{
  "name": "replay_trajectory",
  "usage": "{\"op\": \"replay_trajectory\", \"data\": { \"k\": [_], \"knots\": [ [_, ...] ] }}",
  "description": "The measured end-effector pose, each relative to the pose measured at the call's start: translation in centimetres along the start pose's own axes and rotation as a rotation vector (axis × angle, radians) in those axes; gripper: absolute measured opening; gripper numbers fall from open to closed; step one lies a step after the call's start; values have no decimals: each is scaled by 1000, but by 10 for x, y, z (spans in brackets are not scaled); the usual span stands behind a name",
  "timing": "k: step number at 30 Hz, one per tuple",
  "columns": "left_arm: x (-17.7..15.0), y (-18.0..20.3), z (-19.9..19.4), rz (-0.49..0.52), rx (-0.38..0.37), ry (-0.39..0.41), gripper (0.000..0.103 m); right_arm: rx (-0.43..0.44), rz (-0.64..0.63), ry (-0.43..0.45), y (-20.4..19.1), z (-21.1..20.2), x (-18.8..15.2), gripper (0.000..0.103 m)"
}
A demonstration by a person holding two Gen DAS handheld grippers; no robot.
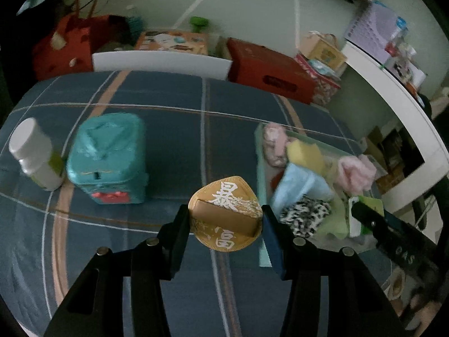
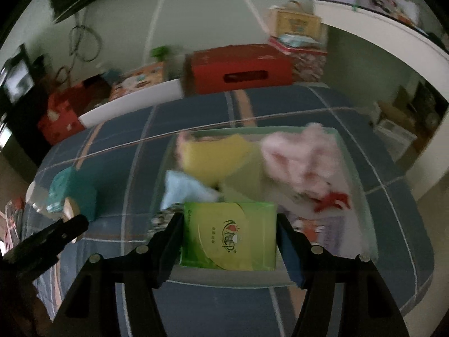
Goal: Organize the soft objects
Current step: 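Carry the beige sponge and tissue packet into the tray and open both tools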
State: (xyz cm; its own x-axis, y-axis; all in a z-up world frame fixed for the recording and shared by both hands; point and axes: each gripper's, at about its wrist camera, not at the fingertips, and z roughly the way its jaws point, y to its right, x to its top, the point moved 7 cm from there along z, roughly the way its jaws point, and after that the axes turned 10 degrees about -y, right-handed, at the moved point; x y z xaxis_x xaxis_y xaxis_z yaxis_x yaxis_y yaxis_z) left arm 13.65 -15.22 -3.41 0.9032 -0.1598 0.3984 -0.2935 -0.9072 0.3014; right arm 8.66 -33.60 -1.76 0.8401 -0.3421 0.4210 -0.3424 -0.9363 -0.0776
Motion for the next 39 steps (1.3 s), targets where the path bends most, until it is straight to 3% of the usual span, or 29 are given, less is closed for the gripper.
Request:
{"op": "replay_trajectory", "data": {
  "k": [15,21,39],
  "knots": [
    [-22,108,23,311,-67,12,52,-41,166,11,69,-1,-2,67],
    [-25,122,38,349,-68,0,52,-23,164,2,69,3,-2,67],
    [-29,119,81,341,-27,-49,52,29,112,-49,44,27,-4,67]
  ]
}}
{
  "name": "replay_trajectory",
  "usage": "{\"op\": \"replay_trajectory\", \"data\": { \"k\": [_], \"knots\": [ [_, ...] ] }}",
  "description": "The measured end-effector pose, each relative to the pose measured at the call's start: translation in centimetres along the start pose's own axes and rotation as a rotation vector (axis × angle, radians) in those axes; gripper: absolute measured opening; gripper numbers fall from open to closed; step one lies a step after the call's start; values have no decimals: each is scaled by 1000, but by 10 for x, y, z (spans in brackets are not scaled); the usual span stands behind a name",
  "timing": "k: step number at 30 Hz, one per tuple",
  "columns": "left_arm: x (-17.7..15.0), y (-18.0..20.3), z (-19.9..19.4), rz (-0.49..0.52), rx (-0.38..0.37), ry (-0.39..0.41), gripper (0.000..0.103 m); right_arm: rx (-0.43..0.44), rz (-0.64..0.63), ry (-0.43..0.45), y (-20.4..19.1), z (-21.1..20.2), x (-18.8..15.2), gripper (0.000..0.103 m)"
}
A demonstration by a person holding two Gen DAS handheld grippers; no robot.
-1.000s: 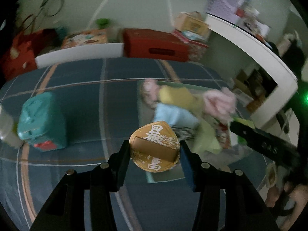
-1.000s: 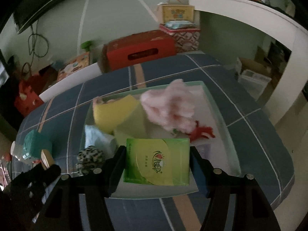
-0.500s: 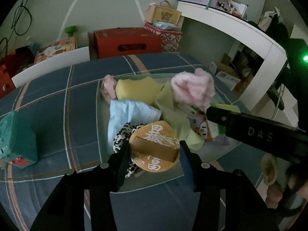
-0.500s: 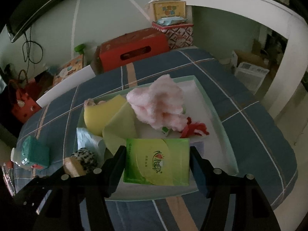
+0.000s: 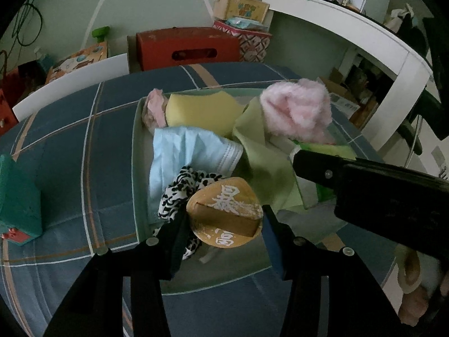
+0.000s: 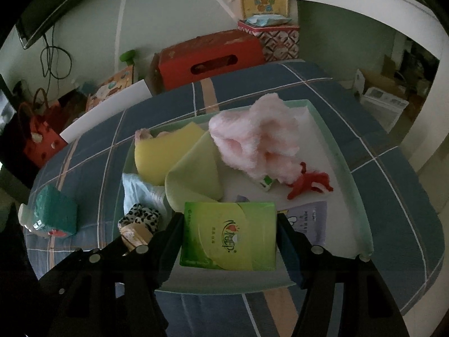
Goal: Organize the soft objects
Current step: 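Carry the beige sponge and tissue packet into the tray and open both tools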
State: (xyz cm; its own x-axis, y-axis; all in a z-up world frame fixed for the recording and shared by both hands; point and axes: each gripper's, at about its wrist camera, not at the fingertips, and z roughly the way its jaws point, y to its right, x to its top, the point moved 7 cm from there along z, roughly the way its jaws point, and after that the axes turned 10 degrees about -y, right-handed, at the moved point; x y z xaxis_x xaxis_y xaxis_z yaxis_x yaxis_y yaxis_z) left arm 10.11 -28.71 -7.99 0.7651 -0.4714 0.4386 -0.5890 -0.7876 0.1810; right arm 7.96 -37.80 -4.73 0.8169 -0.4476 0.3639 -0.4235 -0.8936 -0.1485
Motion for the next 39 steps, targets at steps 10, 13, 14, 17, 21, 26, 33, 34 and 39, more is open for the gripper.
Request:
{"op": "replay_trajectory", "data": {
  "k": [10,13,14,17,21,26,33,34,39],
  "knots": [
    [0,-6,1,-36,-16,-16,53,-15,-15,-30,-4,11,-3,67],
    [-1,-9,0,-59,-38,-20,60,-18,-16,-30,-4,11,-3,68],
    [-1,-10,-1,-66,-48,-20,61,-19,-17,-31,-4,11,-3,68],
    [-1,-12,-4,-81,-56,-19,61,-22,-22,-30,-5,10,-3,68],
    [-3,-16,-9,-95,-57,-15,63,-19,-28,-19,-8,7,-3,68],
    [-5,-20,-18,-109,-52,-7,71,-19,-31,-15,-9,4,-2,68],
    [-8,-21,-29,-109,-61,-1,72,-24,-31,-2,-9,-2,-2,73],
    [-8,-22,-30,-108,-61,0,74,-24,-30,2,-9,-3,-1,74],
    [-10,-26,-41,-111,-66,13,86,-25,-22,24,-8,-11,1,81]
  ]
}}
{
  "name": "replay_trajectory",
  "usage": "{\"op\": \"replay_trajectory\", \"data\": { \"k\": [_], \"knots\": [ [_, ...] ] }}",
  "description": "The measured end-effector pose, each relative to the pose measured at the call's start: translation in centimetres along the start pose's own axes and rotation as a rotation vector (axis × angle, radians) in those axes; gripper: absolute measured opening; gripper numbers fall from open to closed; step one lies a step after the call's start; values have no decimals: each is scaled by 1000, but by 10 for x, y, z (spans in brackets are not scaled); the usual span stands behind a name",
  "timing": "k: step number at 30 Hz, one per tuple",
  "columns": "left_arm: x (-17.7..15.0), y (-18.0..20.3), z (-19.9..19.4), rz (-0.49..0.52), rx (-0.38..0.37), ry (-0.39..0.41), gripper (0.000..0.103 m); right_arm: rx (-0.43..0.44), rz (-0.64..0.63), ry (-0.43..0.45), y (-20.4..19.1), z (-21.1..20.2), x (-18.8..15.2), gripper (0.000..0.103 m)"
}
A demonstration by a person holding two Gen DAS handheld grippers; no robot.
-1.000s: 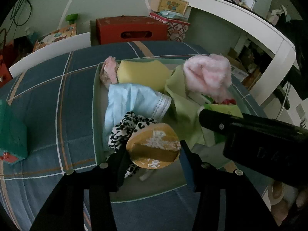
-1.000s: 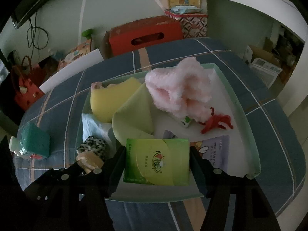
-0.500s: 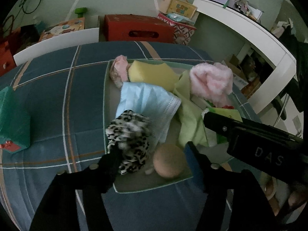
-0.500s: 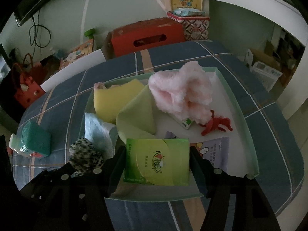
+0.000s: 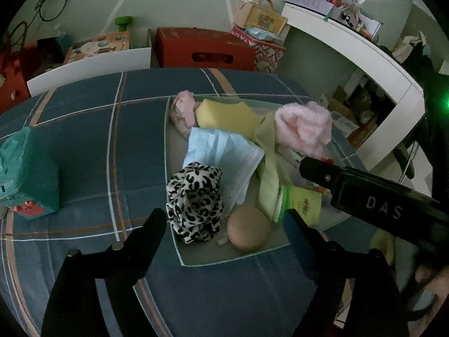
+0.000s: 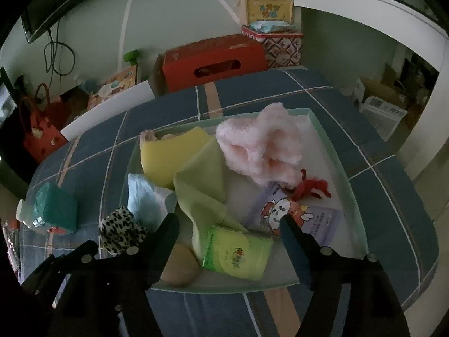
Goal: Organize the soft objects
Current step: 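Carry the beige sponge and tissue packet into the tray and open both tools, then withdraw both open tools from the tray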
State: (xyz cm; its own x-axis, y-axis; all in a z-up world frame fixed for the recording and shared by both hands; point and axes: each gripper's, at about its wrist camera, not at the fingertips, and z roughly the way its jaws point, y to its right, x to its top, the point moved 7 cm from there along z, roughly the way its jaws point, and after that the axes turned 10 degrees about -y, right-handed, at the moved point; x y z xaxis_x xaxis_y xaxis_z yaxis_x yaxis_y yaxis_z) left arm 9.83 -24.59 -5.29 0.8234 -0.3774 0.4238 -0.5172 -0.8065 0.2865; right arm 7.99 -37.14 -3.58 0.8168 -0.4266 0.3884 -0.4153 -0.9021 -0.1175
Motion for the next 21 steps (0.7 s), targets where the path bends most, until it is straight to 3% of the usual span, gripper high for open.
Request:
{"op": "replay_trajectory", "data": {
  "k": [2,6,8,12,21],
  "knots": [
    [0,-5,-6,-8,8,7,86,1,7,5,1,-1,1,90],
    [-1,-23,-18,-52,43,24,86,-2,23,8,5,-1,2,90],
    [-1,-37,-27,-92,76,44,86,-5,29,7,5,-1,3,102],
    [-1,-70,-44,-183,167,90,99,-9,13,13,-1,-2,3,103],
    [-21,-130,-68,-353,308,113,99,-3,-92,10,-44,-7,-5,103]
  ]
}}
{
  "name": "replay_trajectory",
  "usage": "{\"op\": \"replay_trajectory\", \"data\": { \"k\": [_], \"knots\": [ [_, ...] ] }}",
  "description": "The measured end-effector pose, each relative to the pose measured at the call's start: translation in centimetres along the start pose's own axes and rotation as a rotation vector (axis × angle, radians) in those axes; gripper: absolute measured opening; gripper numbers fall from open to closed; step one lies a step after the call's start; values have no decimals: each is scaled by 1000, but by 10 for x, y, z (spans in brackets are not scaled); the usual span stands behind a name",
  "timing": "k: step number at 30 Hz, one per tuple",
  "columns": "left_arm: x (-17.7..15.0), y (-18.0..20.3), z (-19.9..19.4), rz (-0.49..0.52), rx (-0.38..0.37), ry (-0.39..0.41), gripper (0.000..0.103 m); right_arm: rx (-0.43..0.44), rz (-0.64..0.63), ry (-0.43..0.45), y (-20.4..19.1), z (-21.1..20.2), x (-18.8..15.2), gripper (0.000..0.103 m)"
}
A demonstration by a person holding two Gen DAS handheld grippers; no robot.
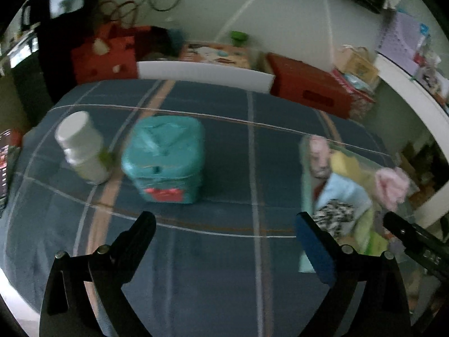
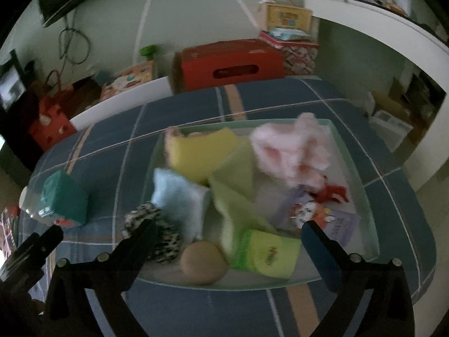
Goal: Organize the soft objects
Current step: 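Withdraw both open tools from the tray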
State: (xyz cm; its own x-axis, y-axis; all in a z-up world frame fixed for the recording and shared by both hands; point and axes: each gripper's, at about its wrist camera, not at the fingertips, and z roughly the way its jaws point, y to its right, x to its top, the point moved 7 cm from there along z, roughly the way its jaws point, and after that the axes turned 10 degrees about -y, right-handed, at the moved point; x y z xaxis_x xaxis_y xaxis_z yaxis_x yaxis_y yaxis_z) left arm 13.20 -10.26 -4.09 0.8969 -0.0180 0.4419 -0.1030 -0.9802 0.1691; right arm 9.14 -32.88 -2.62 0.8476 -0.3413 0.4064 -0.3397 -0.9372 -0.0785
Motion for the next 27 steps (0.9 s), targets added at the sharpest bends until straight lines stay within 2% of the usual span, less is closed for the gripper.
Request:
{"op": "replay_trajectory", "data": {
  "k": [10,17,21,27],
  "knots": [
    [-24,-25,0,-26,39,-52,99,24,-80,-17,-42,-3,-19,103],
    [-44,-41,-3,-10,195,-68,99,27,-100,-43,-51,-2,-37,103],
    [-51,-45,-3,-12,187,-87,99,20,-113,-66,-55,2,-49,103],
    [-59,-52,-1,-22,214,-109,99,9,-133,-90,-61,7,-61,103]
  ]
}}
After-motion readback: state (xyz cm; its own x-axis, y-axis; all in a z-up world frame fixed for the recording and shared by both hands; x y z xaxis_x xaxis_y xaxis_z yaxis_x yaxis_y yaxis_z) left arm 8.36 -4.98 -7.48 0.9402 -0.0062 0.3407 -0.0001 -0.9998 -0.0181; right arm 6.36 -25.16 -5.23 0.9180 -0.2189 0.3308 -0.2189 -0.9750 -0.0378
